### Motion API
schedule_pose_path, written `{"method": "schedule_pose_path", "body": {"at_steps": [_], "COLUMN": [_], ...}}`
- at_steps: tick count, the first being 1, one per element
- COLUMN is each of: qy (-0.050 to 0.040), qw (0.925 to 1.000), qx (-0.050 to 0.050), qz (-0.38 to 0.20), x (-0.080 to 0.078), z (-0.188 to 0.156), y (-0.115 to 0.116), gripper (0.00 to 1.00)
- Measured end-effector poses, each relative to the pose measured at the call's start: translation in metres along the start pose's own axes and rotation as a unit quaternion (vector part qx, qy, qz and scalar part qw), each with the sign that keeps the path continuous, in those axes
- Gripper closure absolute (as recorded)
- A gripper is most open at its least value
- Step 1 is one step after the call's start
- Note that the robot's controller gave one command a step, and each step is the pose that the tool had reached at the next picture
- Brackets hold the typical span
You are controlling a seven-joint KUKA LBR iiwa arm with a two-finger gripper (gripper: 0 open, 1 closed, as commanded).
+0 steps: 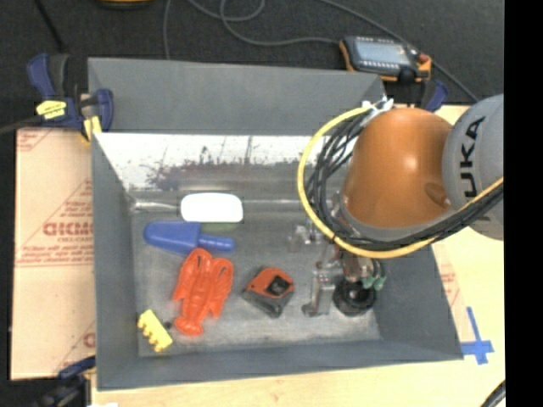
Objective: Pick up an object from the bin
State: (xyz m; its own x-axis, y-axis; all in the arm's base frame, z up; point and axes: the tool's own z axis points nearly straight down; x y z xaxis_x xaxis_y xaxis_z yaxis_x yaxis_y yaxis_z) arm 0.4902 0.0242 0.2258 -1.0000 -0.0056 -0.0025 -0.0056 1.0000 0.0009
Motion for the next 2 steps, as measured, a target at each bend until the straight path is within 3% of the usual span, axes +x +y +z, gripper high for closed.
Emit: {"method": "schedule_pose_path", "body": {"at_steps": [1, 2], "qy": [-0.0028, 0.0019], "qw": [0.9996, 0.9992], "qx": [0.0, 0.0], "qz": [0.026, 0.041], "x": [-0.021, -0.024], "z": [0.084, 0.112], "y": [0.005, 0.011], "gripper": [0.0, 0.0]}}
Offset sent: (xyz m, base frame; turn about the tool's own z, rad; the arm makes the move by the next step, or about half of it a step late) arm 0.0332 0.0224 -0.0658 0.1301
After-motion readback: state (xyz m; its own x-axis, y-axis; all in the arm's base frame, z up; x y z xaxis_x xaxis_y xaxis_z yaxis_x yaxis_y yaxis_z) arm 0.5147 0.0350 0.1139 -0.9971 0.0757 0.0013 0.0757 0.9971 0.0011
